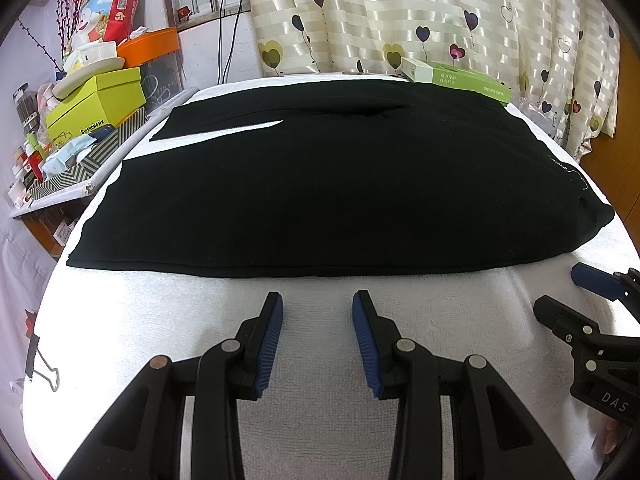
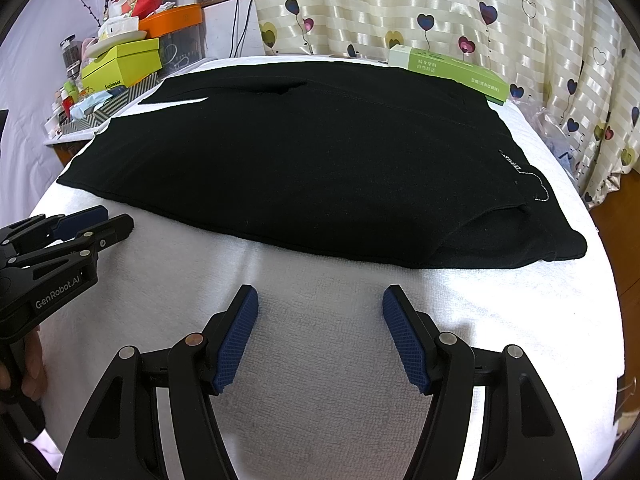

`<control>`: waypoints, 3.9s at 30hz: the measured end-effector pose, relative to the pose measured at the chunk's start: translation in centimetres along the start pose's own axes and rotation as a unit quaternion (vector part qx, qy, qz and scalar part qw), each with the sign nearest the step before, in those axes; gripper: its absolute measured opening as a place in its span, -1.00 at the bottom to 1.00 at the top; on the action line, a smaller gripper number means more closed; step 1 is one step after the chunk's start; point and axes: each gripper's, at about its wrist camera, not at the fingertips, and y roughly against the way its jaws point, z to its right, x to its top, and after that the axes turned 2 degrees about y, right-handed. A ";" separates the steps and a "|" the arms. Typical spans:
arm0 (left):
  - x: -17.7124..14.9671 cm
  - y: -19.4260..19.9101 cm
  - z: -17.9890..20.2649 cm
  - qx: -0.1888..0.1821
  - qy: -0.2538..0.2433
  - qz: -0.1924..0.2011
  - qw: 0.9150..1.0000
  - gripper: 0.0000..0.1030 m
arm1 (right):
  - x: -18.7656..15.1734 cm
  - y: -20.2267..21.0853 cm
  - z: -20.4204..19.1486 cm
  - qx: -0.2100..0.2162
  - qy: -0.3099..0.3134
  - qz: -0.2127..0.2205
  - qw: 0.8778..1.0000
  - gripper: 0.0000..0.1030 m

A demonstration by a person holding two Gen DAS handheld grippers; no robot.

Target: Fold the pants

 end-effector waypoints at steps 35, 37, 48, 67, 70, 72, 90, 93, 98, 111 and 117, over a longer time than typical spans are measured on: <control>0.0 0.0 0.0 0.000 0.000 0.000 1.000 -0.24 | 0.0 0.0 0.0 0.000 0.000 0.000 1.000 0.27; 0.0 0.0 0.0 0.000 0.000 0.000 1.000 -0.24 | 0.0 0.0 0.0 0.000 0.000 0.000 1.000 0.27; 0.0 0.0 -0.1 0.000 0.000 0.000 1.000 -0.24 | 0.0 0.0 0.0 0.000 0.000 0.000 1.000 0.27; 0.0 0.4 -0.1 -0.013 0.003 -0.008 1.000 -0.25 | -0.2 1.4 -0.5 0.018 0.017 0.007 1.000 0.28; 0.3 1.2 -0.3 -0.019 0.007 0.001 1.000 -0.25 | 0.1 2.1 -0.6 0.019 0.023 0.013 0.999 0.28; 0.6 1.9 -0.2 -0.023 0.002 0.006 1.000 -0.25 | 0.8 2.4 -0.6 0.016 0.030 0.017 0.999 0.28; 8.5 0.9 -2.3 -0.052 -0.018 0.029 0.998 -0.25 | 8.0 1.1 1.5 0.060 0.072 0.041 0.995 0.28; 10.4 -0.5 -3.0 -0.048 -0.024 0.030 0.998 -0.25 | 9.9 -0.1 2.2 0.071 0.086 0.041 0.993 0.28; 13.9 -3.4 -4.6 -0.052 -0.023 0.027 0.998 -0.25 | 13.5 -2.9 3.7 0.082 0.106 0.035 0.990 0.28; 22.8 -13.7 -8.1 -0.034 -0.036 0.005 0.999 -0.15 | 24.5 -13.4 6.8 0.100 0.148 0.008 0.984 0.28; 25.7 -19.0 -8.9 -0.027 -0.039 -0.015 0.999 -0.14 | 28.6 -18.7 8.0 0.109 0.165 -0.008 0.980 0.28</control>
